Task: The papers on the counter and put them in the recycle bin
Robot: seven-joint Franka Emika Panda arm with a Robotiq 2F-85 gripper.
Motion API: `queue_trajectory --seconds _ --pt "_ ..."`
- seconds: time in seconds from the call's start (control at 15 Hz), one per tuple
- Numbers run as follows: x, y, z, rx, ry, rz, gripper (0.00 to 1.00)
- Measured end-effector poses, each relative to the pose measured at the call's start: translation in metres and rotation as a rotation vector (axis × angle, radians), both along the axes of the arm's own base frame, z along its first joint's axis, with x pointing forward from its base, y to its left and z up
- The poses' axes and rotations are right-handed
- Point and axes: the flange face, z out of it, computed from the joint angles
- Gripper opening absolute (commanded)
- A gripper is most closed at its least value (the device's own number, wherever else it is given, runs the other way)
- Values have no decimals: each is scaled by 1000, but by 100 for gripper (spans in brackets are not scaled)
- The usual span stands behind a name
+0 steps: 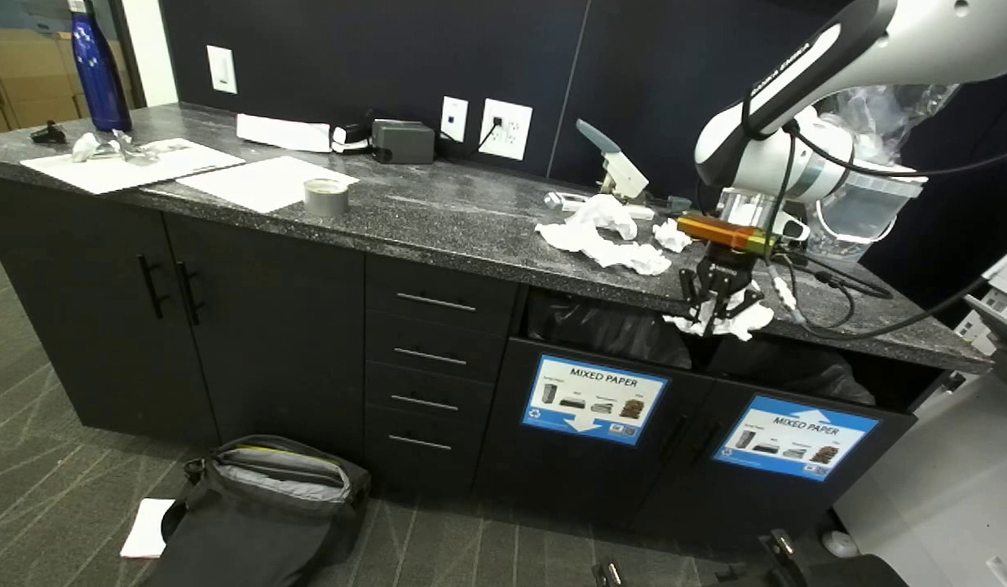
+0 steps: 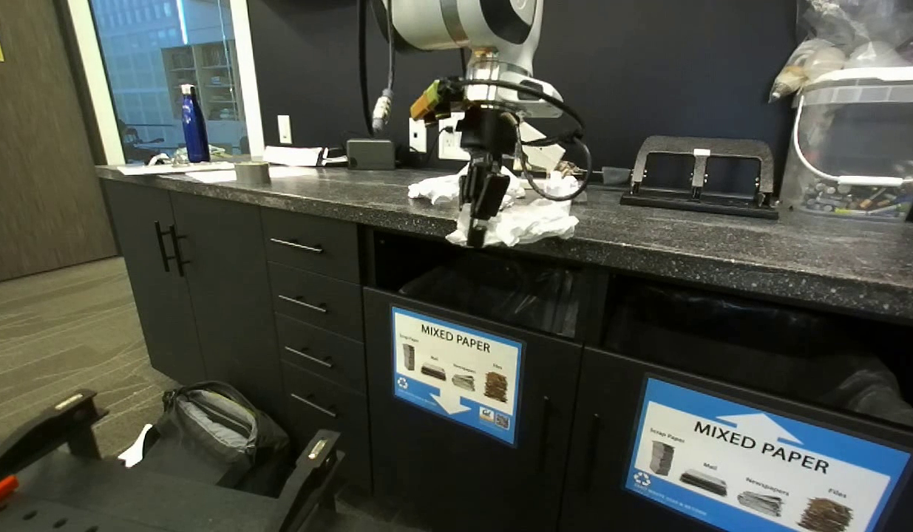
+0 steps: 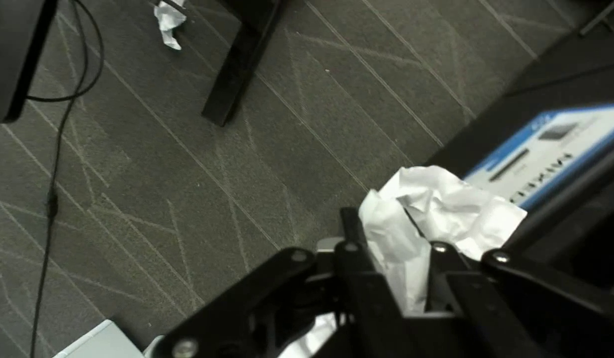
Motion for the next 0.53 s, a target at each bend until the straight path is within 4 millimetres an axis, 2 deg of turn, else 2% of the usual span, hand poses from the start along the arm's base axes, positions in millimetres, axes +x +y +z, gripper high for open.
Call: queue_trajectory --seconds 0.33,0.53 --pt "-88 20 -22 52 121 265 21" --pt "-140 36 -48 113 138 408 21"
